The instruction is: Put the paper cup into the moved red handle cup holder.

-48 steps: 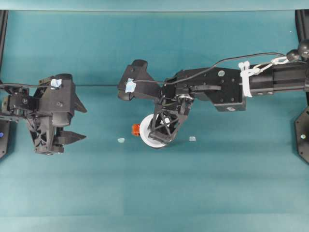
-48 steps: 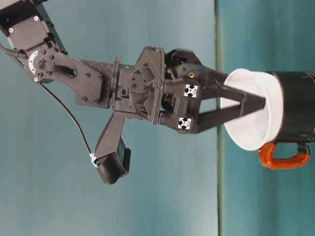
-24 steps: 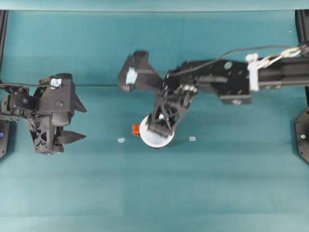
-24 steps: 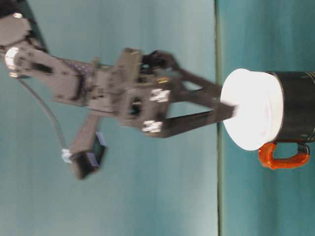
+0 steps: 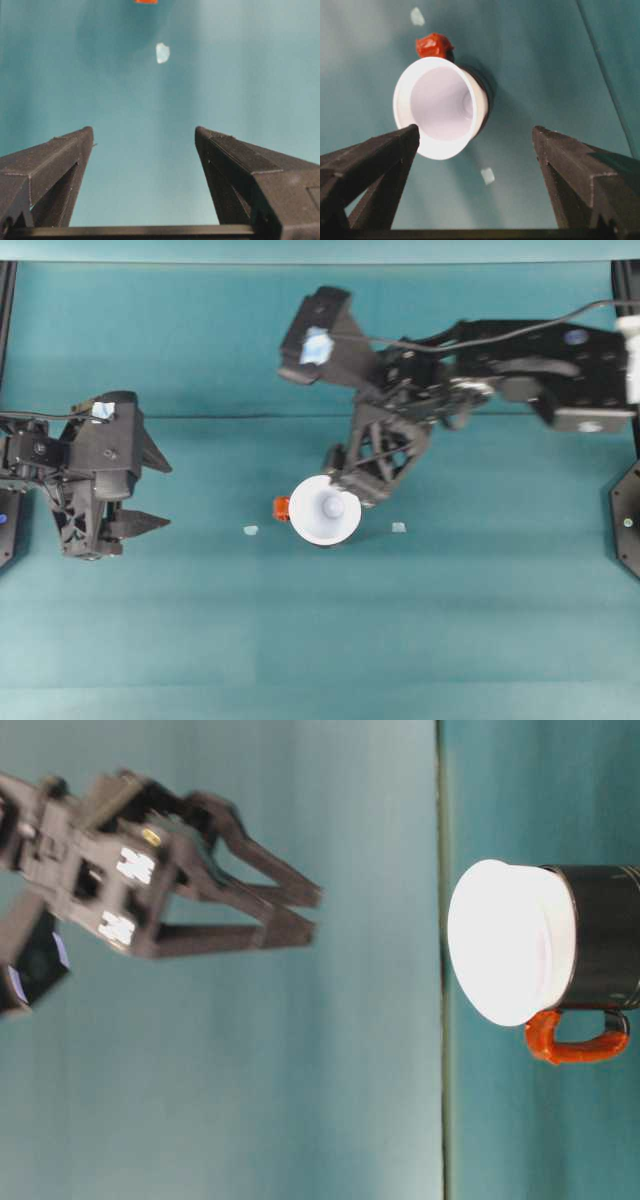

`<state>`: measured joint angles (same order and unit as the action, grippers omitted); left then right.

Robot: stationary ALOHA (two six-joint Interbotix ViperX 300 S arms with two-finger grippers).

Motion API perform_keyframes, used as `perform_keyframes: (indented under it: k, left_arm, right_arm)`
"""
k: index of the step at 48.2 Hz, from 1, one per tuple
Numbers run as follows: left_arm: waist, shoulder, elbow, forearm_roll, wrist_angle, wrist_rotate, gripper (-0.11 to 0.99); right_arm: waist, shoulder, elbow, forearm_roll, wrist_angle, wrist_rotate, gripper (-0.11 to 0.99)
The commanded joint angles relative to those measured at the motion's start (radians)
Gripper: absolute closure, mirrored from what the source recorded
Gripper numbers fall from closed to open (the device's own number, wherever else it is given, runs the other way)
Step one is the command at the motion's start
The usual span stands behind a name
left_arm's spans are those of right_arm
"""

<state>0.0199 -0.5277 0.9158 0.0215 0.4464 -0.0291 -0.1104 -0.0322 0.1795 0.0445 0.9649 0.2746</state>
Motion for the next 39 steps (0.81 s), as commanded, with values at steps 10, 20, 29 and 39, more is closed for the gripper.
perform_keyframes:
  k: [10, 20, 29, 39]
  left_arm:
    - [0.000, -0.023, -0.009, 0.005, -0.011, 0.003, -0.02]
    - [0.002, -0.032, -0.009, 0.002, -0.011, 0.003, -0.02]
    - [0.002, -0.043, -0.011, 0.005, -0.034, 0.005, -0.02]
    - [0.002, -0.044, -0.009, 0.002, -0.043, 0.005, -0.02]
  right_arm:
    - [0.009, -0.181, 0.055, 0.000, -0.057, -0.054, 0.13]
    - [0.012, -0.215, 0.100, -0.002, -0.124, -0.055, 0.13]
    - [0.017, -0.236, 0.135, 0.000, -0.167, -0.055, 0.13]
    - [0.018, -0.241, 0.146, 0.000, -0.179, -0.051, 0.13]
